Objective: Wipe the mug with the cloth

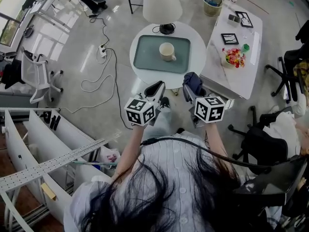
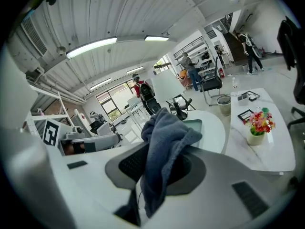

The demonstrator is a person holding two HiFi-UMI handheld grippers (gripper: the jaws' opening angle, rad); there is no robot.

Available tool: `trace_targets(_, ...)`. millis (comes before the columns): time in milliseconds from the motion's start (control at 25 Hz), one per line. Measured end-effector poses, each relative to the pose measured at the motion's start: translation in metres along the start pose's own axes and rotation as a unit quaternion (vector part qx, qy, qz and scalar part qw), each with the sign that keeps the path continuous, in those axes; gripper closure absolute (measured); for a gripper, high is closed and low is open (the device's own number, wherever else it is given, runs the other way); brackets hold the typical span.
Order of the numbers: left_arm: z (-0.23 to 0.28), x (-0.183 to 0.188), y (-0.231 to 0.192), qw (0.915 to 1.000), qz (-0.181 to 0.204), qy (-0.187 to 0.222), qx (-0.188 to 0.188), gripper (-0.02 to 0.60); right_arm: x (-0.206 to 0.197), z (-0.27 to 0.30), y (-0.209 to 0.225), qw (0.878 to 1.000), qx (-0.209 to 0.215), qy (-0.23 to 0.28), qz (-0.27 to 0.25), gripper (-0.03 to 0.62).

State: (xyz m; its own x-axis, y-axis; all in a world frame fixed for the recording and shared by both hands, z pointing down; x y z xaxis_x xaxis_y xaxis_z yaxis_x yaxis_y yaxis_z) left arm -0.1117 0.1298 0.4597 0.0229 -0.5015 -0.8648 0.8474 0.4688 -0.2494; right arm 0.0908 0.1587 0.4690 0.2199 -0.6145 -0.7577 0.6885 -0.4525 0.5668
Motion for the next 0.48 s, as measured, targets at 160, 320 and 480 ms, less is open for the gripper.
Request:
trace_targets(160, 0.023, 0.012, -0.027, 0.9997, 0.006, -0.023, -0.002, 0.551, 0.019, 0.027, 0.013, 1.000, -0.014, 0.002, 0.012, 0.500)
trace_targets(320, 0.041, 0.021, -0.057, 0.9992, -0.002, -0.039, -0.007, 0.551, 0.029, 0.050, 0.023, 0.999, -0.036, 0.001, 0.028, 0.500)
trace_targets(480, 0.061, 0.023, -0.080, 0.9979, -0.014, -0.060, -0.022, 0.551, 0.034, 0.069, 0.032, 0.998, -0.058, -0.002, 0.039, 0.500)
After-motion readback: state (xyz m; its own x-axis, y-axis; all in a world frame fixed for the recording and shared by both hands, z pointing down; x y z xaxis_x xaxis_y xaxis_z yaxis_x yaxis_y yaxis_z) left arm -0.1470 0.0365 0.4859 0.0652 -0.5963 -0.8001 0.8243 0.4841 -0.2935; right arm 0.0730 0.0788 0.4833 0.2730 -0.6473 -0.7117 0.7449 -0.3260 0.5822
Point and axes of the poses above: the fingertips, and each gripper's own axes: z forward along the fingers, y to its right, x out of its top, the point moved 8 cm from there along -z, backward along the fingers, and after that the axes turned 14 degrees about x, right-handed, at the moved point
